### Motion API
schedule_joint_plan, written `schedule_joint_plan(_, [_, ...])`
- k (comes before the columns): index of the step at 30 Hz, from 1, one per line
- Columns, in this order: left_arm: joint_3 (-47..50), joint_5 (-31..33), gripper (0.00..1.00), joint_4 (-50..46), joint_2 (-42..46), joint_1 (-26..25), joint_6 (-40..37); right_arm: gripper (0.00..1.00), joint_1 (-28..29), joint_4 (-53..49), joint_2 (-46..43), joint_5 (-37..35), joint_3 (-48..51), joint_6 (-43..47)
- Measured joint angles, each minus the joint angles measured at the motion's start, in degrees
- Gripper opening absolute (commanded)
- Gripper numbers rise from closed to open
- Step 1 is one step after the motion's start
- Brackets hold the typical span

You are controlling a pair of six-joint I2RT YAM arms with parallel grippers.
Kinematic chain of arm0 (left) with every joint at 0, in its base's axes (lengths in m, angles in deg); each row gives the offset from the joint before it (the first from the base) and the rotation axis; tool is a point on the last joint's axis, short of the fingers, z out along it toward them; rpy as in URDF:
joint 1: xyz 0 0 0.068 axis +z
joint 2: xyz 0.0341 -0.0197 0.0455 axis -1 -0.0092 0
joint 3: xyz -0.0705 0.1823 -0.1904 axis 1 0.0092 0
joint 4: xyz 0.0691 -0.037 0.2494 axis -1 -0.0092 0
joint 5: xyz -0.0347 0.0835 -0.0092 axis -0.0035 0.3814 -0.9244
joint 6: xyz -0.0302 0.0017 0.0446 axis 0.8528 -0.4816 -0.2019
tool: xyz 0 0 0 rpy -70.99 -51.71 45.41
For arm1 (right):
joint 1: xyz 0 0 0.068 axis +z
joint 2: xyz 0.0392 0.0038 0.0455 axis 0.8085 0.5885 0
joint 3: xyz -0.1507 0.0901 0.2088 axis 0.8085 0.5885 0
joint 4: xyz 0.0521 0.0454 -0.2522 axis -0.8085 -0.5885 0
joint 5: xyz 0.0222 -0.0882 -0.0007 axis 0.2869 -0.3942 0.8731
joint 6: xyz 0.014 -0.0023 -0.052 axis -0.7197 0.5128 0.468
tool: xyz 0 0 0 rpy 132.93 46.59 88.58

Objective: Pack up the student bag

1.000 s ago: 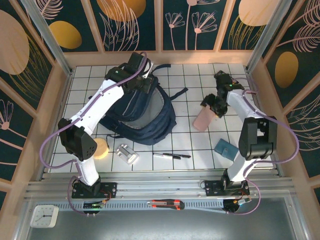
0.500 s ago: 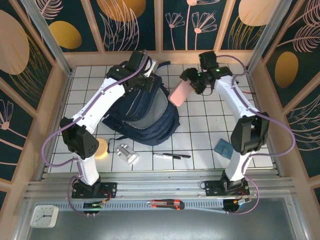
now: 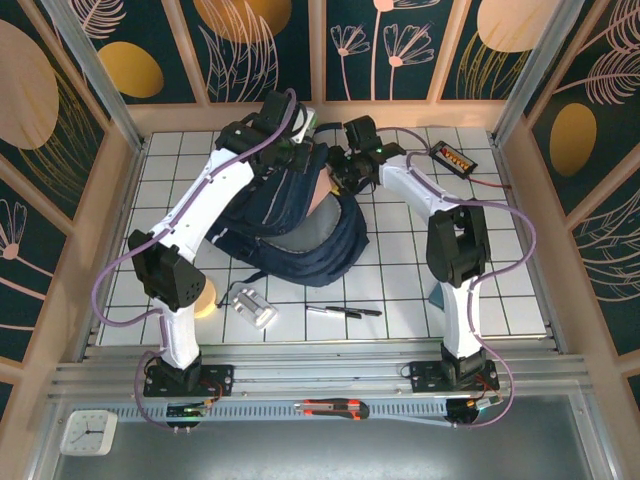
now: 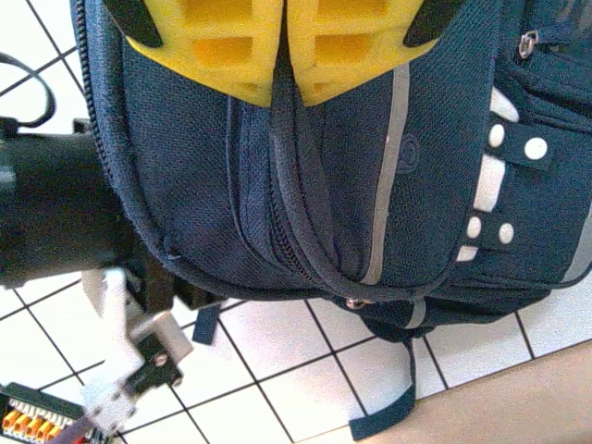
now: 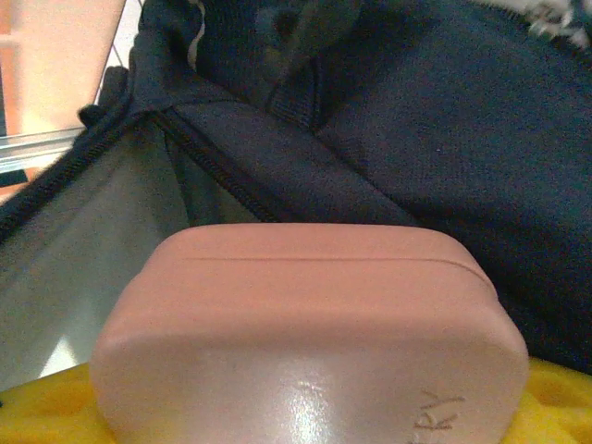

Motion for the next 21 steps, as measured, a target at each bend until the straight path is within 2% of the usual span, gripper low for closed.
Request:
schedule_joint_plan(4, [-0.31,-0.04,0.00,0.07,-0.79,0.55,0.37,0.79,0.04,3.50,3.65,3.98,-1.38,-1.49])
schedule_joint_plan(14, [-0.74,-1.51,0.00,0.98,-2.21,1.95,1.18,0.83,-0.70,4.68,3.48,8.13,0.07,0.55])
schedule_joint_plan(21, [-0.74,-1.81,0.00,1.18,-2.25,2.56,1.38,0.82,-1.86,0.48,-4.35,7.91,6.32,5.31])
